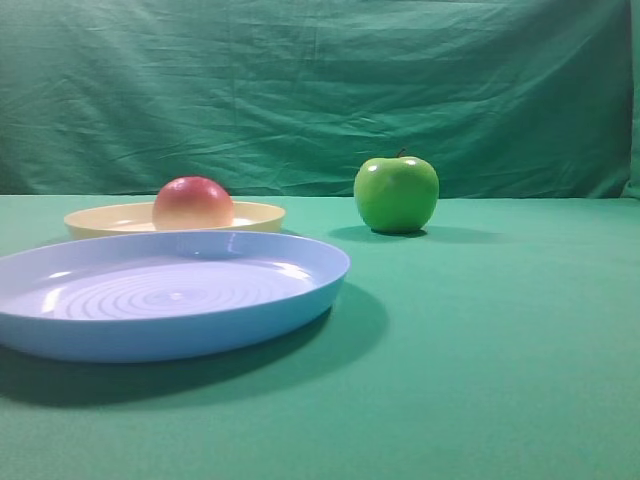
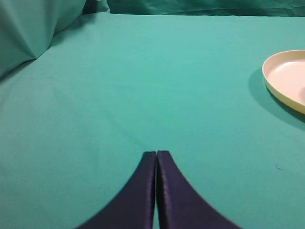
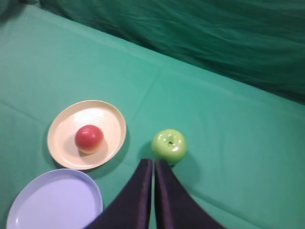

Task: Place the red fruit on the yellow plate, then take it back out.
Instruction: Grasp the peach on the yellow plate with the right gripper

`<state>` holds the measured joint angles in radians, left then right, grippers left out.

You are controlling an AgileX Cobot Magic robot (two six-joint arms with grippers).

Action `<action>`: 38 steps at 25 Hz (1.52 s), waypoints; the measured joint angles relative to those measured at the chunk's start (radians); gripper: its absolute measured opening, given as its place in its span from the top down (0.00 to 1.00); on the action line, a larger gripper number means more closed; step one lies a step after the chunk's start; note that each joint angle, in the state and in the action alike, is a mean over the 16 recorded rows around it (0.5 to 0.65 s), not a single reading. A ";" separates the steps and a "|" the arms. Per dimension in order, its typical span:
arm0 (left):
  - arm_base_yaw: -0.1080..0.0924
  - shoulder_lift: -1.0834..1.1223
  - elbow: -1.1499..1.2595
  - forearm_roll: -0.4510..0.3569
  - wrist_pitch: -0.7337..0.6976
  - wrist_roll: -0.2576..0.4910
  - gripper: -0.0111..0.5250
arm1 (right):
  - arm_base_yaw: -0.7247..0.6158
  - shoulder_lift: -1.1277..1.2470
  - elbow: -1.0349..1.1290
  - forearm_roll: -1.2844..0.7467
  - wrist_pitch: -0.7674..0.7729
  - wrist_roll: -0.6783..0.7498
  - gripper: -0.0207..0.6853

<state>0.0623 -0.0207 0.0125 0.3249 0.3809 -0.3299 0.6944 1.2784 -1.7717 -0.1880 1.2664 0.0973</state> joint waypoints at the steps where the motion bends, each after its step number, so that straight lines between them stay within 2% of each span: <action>1: 0.000 0.000 0.000 0.000 0.000 0.000 0.98 | -0.007 -0.026 0.029 -0.015 -0.008 0.004 0.97; 8: 0.000 0.000 0.000 0.000 0.000 0.000 0.98 | -0.117 -0.241 0.313 -0.060 -0.151 0.023 0.97; 18: 0.000 0.000 0.000 0.000 0.000 0.000 0.98 | -0.395 -0.604 0.830 -0.021 -0.532 0.029 0.97; 24: 0.000 0.000 0.000 0.000 0.000 0.000 0.98 | -0.531 -0.813 1.113 -0.003 -0.708 0.030 0.97; 38: 0.000 0.000 0.000 0.000 0.000 0.000 0.98 | -0.685 -1.211 1.652 0.005 -0.963 0.037 0.97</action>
<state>0.0623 -0.0207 0.0125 0.3249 0.3809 -0.3299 0.0092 0.0675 -0.1201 -0.1831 0.3039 0.1347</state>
